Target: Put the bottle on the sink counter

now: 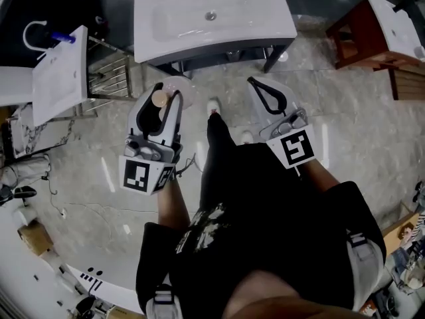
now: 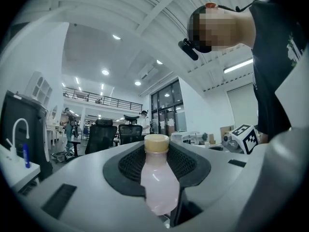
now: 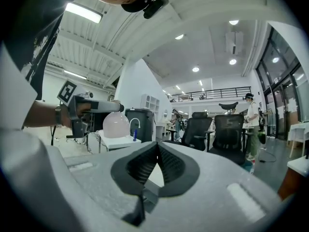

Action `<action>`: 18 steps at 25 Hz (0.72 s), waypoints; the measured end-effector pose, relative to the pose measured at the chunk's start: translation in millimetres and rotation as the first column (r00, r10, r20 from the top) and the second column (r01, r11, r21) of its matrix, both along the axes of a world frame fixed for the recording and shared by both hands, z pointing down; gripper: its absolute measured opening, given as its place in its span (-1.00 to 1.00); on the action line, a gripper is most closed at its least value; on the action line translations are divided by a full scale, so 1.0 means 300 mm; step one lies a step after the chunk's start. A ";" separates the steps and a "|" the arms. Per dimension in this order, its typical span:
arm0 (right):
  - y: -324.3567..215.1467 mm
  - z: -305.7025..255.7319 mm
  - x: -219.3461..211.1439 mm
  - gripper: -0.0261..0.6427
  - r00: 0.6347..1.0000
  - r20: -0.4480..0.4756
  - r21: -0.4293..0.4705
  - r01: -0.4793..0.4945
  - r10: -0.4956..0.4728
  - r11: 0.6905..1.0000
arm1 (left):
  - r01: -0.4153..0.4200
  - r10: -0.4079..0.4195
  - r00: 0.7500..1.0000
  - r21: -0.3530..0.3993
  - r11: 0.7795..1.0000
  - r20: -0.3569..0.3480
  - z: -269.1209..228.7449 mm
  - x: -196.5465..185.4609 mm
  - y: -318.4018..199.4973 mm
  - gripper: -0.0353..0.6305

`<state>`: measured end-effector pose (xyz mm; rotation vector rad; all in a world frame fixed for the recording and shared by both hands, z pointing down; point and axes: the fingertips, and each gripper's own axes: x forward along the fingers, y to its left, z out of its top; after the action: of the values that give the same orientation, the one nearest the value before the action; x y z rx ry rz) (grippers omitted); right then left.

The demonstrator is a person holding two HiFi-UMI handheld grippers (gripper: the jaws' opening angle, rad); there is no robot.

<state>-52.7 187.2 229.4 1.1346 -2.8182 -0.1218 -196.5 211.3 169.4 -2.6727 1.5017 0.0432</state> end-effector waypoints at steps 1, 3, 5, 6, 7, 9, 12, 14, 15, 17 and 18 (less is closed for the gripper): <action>-0.036 -0.007 -0.007 -0.94 1.000 -0.005 0.002 -0.010 0.010 1.000 | -0.020 0.020 1.000 0.001 1.000 0.003 -0.002 -0.001 -0.042 -0.45; -0.107 -0.012 -0.016 -0.94 0.999 -0.015 0.000 -0.035 0.035 0.999 | -0.056 0.056 0.998 0.002 0.998 0.002 -0.006 -0.001 -0.123 -0.45; -0.173 -0.018 -0.022 -0.94 0.998 -0.011 -0.003 -0.066 0.066 0.998 | -0.093 0.093 0.996 0.004 0.996 -0.002 -0.015 0.004 -0.197 -0.45; -0.203 -0.021 -0.029 -0.94 0.997 -0.010 -0.005 -0.080 0.080 0.997 | -0.114 0.114 0.993 0.003 0.993 -0.005 -0.022 0.007 -0.231 -0.45; -0.231 -0.021 -0.040 -0.94 0.996 -0.015 -0.009 -0.092 0.092 0.996 | -0.135 0.135 0.991 0.002 0.991 -0.009 -0.031 0.006 -0.263 -0.45; -0.288 -0.023 -0.080 -0.94 0.993 -0.026 -0.010 -0.111 0.111 0.994 | -0.169 0.169 0.985 0.010 0.986 -0.021 -0.048 -0.018 -0.331 -0.45; -0.370 -0.038 -0.154 -0.94 0.990 -0.028 0.001 -0.137 0.137 0.991 | -0.205 0.206 0.978 0.029 0.978 -0.032 -0.060 -0.086 -0.423 -0.45; -0.416 -0.043 -0.195 -0.94 0.988 -0.035 0.006 -0.153 0.153 0.988 | -0.217 0.217 0.976 0.023 0.976 -0.013 -0.049 -0.128 -0.475 -0.45; -0.438 -0.046 -0.212 -0.94 0.986 -0.039 0.009 -0.161 0.161 0.987 | -0.219 0.219 0.976 0.013 0.976 0.003 -0.038 -0.146 -0.500 -0.45; -0.482 -0.048 -0.245 -0.94 0.983 -0.043 0.012 -0.178 0.178 0.984 | -0.230 0.230 0.973 -0.009 0.973 0.015 -0.026 -0.175 -0.551 -0.45; -0.504 -0.048 -0.264 -0.94 0.981 -0.044 0.013 -0.187 0.188 0.982 | -0.242 0.242 0.970 -0.007 0.970 0.016 -0.023 -0.192 -0.576 -0.45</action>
<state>-131.9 36.1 215.0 1.3735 -2.6577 -0.1419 -254.0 38.4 162.5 -2.8364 1.1643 0.0301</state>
